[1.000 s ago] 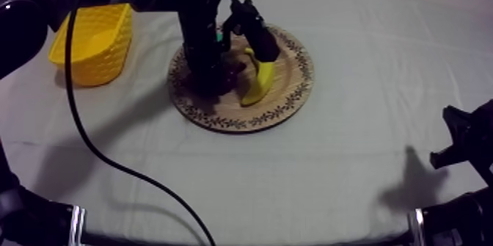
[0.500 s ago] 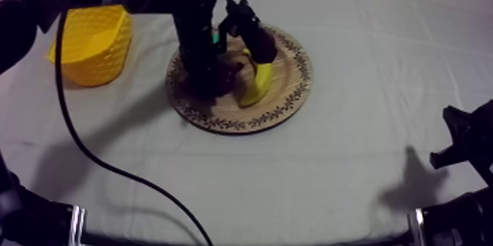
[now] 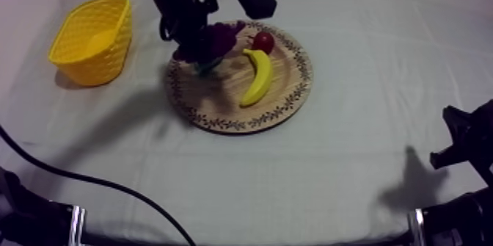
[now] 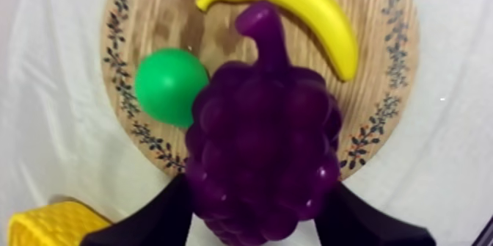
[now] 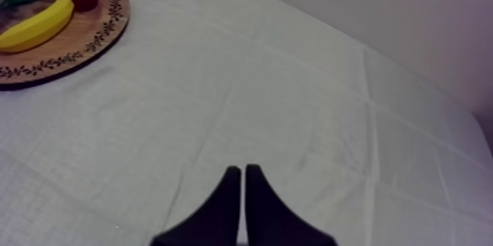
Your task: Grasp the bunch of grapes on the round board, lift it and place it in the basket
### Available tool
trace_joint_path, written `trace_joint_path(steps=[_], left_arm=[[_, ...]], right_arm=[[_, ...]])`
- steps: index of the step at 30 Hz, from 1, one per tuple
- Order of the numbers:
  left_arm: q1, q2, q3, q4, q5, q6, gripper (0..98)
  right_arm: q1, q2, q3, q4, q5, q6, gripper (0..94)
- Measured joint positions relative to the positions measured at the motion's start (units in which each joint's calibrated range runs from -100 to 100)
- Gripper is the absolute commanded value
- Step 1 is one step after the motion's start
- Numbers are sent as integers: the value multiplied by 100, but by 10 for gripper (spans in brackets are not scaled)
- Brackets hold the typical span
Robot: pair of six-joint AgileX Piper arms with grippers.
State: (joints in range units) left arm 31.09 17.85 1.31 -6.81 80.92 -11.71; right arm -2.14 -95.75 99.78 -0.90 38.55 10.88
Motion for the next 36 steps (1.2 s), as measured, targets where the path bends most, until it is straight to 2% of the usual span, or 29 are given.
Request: trace_joint_path(steps=[8,16,22,30,36], left_arm=[[14,-461,-137,42,223,51,469],[-299,-603,-136,98,243,106,465],[-712,-717,-283,181,310,172,459],[-1464,-794,-579,352,722,210,472],[-2050,-821,-667,365,942,323,460]], right_arm=[[0,0,0,0,0,0,3],[0,0,0,0,0,0,3],[0,0,0,0,0,0,3],[0,0,0,0,0,0,3],[0,0,0,0,0,0,3]])
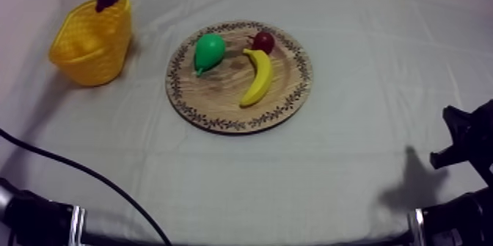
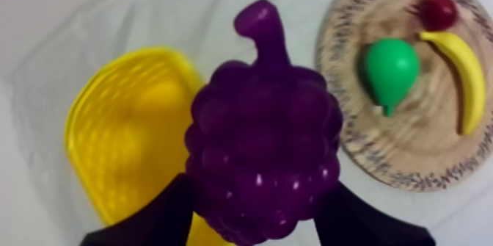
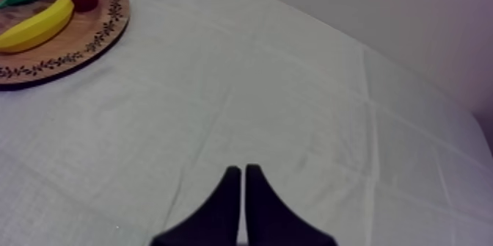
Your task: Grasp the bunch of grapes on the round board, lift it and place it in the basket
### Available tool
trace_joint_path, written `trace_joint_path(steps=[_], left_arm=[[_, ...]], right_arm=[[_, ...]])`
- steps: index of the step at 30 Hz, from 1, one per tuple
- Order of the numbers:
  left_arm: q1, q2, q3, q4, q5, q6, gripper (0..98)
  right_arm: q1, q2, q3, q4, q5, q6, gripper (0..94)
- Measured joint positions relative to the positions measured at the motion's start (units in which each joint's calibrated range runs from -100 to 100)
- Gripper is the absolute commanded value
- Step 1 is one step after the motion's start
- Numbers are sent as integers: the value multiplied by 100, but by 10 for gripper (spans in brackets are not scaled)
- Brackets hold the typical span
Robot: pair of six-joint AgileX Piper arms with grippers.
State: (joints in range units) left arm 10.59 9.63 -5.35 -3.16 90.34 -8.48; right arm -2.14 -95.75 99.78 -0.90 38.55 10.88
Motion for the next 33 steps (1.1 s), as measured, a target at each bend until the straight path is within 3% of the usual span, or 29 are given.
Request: trace_joint_path(steps=[11,20,33], left_arm=[[-802,-13,-166,29,371,258,458],[-960,337,-281,118,570,576,465],[-1096,1693,-396,263,315,817,460]], right_arm=[[0,0,0,0,0,0,3],[0,0,0,0,0,0,3],[0,0,0,0,0,0,3]])
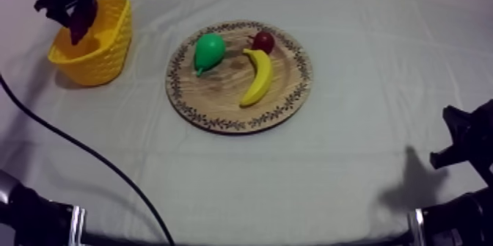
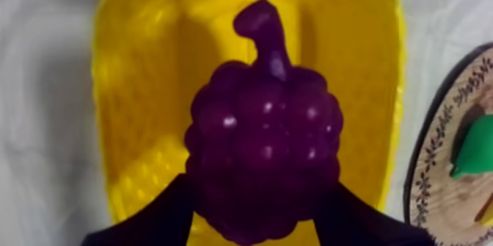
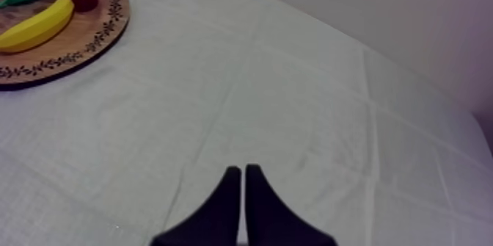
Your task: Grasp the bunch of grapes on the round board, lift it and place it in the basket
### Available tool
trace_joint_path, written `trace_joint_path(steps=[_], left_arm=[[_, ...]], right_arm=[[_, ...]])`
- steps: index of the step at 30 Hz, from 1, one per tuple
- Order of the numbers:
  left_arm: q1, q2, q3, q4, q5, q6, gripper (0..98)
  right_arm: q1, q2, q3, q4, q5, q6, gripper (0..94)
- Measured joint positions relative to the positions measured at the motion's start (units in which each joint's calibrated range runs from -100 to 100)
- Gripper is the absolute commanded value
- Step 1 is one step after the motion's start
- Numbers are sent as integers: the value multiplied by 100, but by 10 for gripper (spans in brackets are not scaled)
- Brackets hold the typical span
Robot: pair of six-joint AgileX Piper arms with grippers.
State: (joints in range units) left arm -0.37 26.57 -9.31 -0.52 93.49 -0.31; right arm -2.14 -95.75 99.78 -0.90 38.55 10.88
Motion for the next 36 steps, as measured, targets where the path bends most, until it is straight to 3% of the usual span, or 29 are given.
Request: trace_joint_path(steps=[7,14,21,29,36], left_arm=[[-66,632,-301,138,-17,96,519],[-80,819,-286,139,-15,191,768],[-93,448,-23,155,-19,218,894],[-2,-641,710,133,-233,378,767],[108,-2009,1879,129,-831,432,634]], right_arm=[[0,0,0,0,0,0,3],[0,0,0,0,0,0,3],[0,0,0,0,0,0,3],[0,0,0,0,0,-1,3],[0,0,0,0,0,2,3]])
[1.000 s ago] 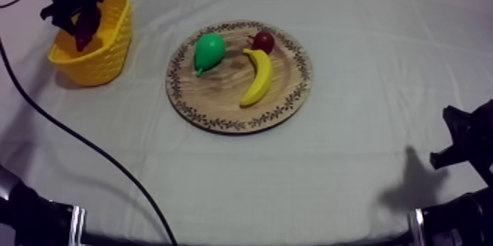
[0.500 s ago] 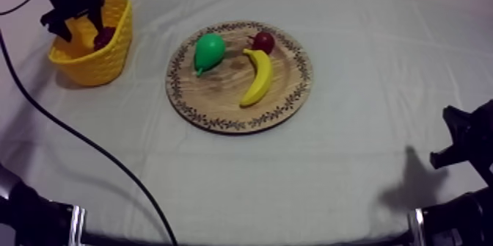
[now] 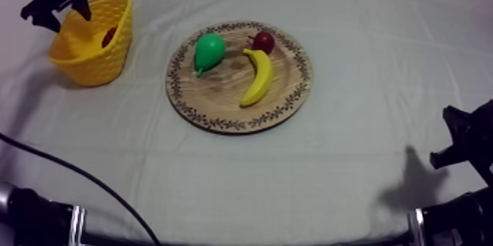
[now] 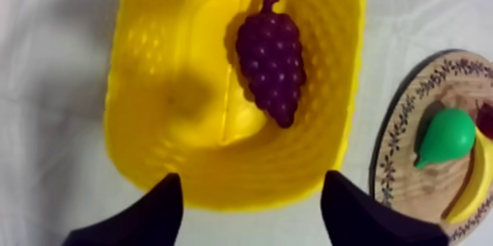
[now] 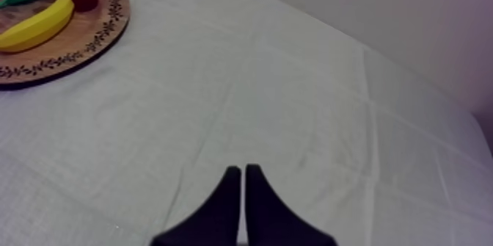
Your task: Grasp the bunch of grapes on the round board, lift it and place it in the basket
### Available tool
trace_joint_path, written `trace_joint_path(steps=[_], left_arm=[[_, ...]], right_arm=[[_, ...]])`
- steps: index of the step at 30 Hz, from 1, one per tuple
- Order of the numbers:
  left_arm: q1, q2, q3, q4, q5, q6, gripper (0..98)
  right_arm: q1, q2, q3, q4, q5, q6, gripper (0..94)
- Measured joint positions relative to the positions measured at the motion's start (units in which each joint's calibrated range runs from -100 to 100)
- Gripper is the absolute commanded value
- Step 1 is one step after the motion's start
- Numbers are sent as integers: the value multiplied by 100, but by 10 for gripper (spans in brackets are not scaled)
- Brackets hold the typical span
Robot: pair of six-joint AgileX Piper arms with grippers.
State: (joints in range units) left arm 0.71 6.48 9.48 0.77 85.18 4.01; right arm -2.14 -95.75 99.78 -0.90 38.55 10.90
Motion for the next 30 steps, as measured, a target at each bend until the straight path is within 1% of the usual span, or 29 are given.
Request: trace_joint_path(steps=[3,7,11,13,15,18,21,24,25,28,30], left_arm=[[15,-589,702,0,-405,-78,580],[55,-1512,1689,-3,-1135,-173,515],[72,-2475,2656,-15,-1843,-247,491],[72,-2932,3151,-18,-2090,-298,480],[75,-3440,3646,-36,-2365,-354,448],[75,-4149,4280,-36,-2779,-434,367],[67,-4919,4999,-22,-3146,-505,241],[62,-5637,5672,-28,-3460,-464,121],[66,-5836,5839,-77,-3508,-438,85],[70,-6563,6366,-77,-3614,-311,30],[73,-7019,6693,-133,-3681,-243,15]], right_arm=[[0,0,0,0,0,0,3],[0,0,0,0,0,0,3],[0,0,0,0,0,0,3],[0,0,0,0,0,-3,3],[0,0,0,0,0,-3,3],[0,0,0,0,0,-3,3],[0,0,0,0,0,-3,3],[0,0,0,0,0,-3,3],[0,0,0,0,0,-3,3],[0,0,0,0,0,-3,3],[0,0,0,0,0,-3,3]])
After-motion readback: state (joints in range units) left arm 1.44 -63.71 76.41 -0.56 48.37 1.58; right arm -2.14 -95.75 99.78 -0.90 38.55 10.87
